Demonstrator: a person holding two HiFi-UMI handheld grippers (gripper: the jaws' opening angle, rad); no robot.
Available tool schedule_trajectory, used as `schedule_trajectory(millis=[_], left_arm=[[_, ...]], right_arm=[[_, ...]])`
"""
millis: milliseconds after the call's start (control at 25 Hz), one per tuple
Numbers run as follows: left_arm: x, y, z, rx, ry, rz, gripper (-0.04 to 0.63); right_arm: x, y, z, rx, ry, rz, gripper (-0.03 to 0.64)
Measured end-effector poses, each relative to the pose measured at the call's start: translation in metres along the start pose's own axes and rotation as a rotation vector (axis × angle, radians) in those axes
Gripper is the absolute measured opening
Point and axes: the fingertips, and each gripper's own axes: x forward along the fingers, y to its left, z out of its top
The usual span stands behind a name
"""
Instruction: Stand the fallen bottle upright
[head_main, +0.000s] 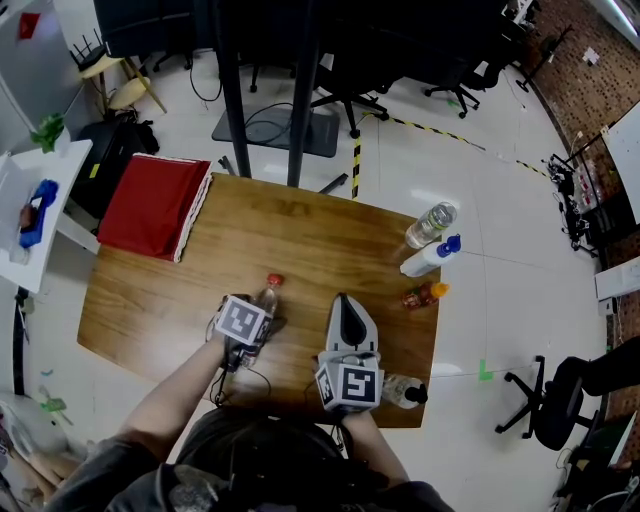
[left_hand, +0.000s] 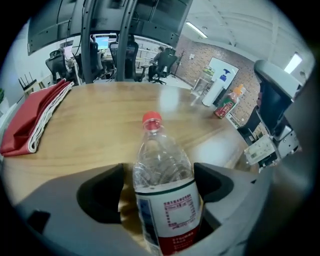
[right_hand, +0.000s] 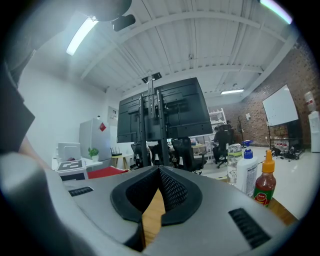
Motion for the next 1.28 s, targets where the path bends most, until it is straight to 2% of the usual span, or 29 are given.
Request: schedule_trajectory(millis=[120,320,520,600,1040,1280], left_arm=[[-0.001,0.008,-0.003,0.029,0.03,0.056,0.457],[0.005,0.007,-0.006,0.032,0.055,0.082,0.454],[0.006,0.005,0.001,0.142,0.073,0.103,0.439],[0.006,0.003,0.002,0.162,0.075,0.099,0.433],[0.001,0.014,-0.004,0.147,0.09,0.1,0.369],[-0.001,0.015,-0.007,0.169,0.092,0.089,0.359]], right_arm=[[0.0,-0.004,0.0,0.003,0.001,-0.004,0.006],[-0.001,-0.004,-0.002,0.007,-0.001,-0.009,0.006],[-0.001,-0.007,-0.001,0.009,-0.002,-0.012,0.006],[-0.002,-0.007,0.0,0.009,-0.002,-0.012,0.006],[-0.004,0.004,0.002,-0.004,0.0,0.003,0.006],[-0.009,0.008,0.003,-0.01,0.001,0.001,0.006]])
